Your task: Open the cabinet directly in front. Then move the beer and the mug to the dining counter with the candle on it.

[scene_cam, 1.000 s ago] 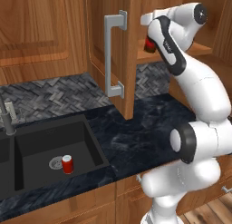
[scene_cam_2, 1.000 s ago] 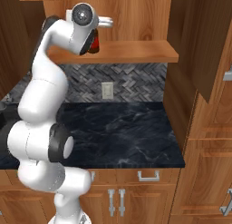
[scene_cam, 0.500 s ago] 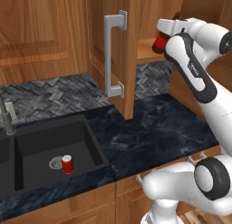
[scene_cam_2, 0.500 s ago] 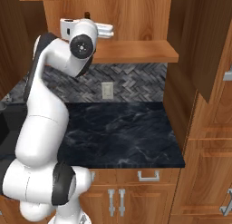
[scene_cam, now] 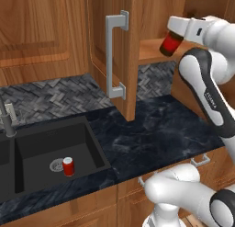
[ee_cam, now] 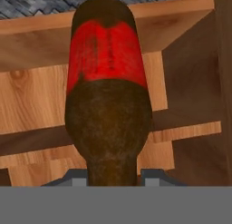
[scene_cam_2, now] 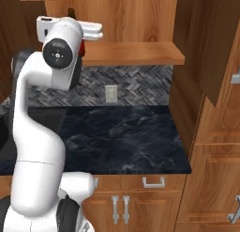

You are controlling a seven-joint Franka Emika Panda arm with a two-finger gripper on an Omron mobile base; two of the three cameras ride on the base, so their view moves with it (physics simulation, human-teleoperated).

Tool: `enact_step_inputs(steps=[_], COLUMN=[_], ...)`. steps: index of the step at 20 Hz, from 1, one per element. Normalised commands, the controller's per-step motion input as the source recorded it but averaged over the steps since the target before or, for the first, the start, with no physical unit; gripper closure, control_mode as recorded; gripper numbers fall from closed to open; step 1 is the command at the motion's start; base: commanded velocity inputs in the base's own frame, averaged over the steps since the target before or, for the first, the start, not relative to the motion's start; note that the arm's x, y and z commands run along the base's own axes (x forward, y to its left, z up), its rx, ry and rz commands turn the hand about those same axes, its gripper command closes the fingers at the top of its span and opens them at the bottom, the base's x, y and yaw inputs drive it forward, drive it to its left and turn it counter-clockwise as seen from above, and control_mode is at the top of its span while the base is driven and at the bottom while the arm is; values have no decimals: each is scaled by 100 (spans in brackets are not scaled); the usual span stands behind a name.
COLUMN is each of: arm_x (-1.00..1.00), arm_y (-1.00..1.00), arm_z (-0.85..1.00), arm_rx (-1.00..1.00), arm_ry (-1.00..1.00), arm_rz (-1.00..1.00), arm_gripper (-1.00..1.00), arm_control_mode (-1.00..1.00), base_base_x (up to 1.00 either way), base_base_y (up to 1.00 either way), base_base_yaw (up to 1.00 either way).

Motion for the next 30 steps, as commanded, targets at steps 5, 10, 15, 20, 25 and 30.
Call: enact_step_inputs(steps=[5, 10, 15, 20, 25, 30], arm_x=[-89, -40, -5, 0, 2, 14], arm_y=[1, -1, 0, 0, 1, 7], arm_z=[-31, -82, -80, -65, -50, -6], arm_rx=[0, -1, 0, 0, 0, 0], arm_ry=[9, 21, 15, 2, 0, 0], arm_rz=[0, 0, 0, 0, 3, 0], arm_gripper=[100, 100, 100, 100, 100, 100], arm_control_mode=[-100, -100, -100, -100, -100, -100], base_base_x=[0, 0, 0, 0, 0, 0], base_base_y=[0, 0, 0, 0, 0, 0], base_base_yaw=[0, 0, 0, 0, 0, 0])
